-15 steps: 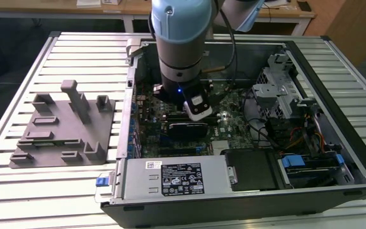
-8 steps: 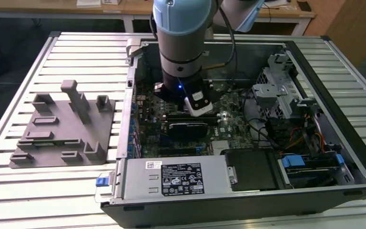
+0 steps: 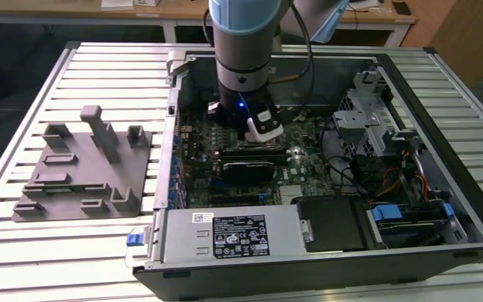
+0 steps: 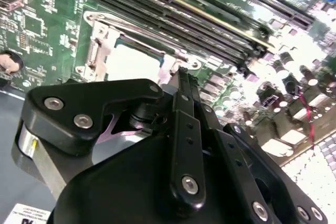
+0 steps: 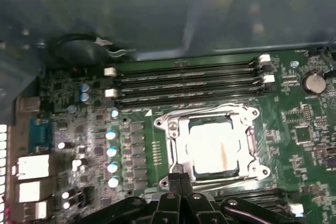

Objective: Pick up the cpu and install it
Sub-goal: 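Install the second cpu locking lever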

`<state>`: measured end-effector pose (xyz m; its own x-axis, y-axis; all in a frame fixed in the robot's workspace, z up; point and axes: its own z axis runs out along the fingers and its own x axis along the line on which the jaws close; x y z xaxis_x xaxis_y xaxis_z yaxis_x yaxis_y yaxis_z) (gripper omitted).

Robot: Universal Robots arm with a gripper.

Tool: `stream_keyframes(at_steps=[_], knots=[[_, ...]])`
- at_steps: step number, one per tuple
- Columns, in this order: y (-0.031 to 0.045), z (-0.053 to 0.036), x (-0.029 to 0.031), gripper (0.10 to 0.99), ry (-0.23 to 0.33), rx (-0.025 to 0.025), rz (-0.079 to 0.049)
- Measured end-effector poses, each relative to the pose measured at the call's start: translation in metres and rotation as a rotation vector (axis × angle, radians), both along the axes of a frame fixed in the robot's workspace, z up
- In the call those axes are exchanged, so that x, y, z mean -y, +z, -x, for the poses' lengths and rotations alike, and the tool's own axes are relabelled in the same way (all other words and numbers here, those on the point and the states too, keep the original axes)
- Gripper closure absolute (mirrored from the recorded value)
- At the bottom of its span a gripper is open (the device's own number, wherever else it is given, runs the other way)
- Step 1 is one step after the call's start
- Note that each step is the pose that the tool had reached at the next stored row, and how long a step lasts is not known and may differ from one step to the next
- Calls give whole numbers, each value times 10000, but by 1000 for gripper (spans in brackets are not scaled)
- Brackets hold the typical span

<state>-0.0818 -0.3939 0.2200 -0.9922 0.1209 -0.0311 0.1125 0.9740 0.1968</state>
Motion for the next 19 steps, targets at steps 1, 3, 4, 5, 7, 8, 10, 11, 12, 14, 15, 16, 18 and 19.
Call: stream_keyframes(at_steps=[1, 3, 4, 5, 7, 8, 10, 11, 12, 14, 15, 16, 18, 19], knots=[[-2, -19, -10, 980, 0, 0, 38], [-4, -58, -31, 980, 0, 0, 123], [-6, -78, -40, 980, 0, 0, 172], [-8, -98, -48, 980, 0, 0, 224], [-10, -137, -66, 980, -1, 0, 324], [-11, -159, -78, 980, 0, 0, 383], [-15, -195, -109, 980, 0, 0, 474], [-17, -213, -127, 980, 0, 0, 514], [-19, -230, -147, 980, 0, 0, 555], [-23, -272, -186, 980, 0, -1, 648], [-25, -293, -198, 980, -1, -1, 691], [-28, -324, -216, 980, 0, -1, 750], [-33, -365, -277, 980, -2, -7, 804], [-36, -367, -301, 980, 0, -5, 817]])
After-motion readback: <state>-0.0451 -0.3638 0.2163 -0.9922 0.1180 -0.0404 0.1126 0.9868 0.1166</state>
